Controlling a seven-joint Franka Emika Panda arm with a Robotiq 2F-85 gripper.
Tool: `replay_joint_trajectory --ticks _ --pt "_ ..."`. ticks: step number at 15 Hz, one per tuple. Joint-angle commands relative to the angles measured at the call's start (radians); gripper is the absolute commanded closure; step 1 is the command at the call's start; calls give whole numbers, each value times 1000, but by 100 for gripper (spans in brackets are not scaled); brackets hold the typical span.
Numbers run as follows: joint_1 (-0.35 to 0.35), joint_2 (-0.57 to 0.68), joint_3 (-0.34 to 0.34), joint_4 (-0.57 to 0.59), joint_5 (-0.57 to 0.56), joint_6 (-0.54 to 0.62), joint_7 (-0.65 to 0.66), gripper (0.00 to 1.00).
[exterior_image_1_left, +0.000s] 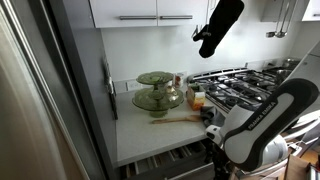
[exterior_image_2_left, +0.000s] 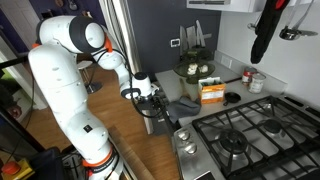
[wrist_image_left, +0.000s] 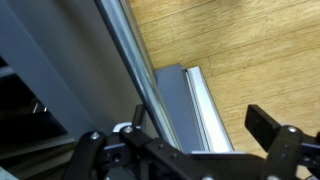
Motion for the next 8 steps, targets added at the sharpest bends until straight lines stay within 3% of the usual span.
replay_joint_trajectory --ticks 1,8 --pt "14 55 11 -34 183 -47 -85 0" --pt "52 61 40 -35 503 -21 -318 0"
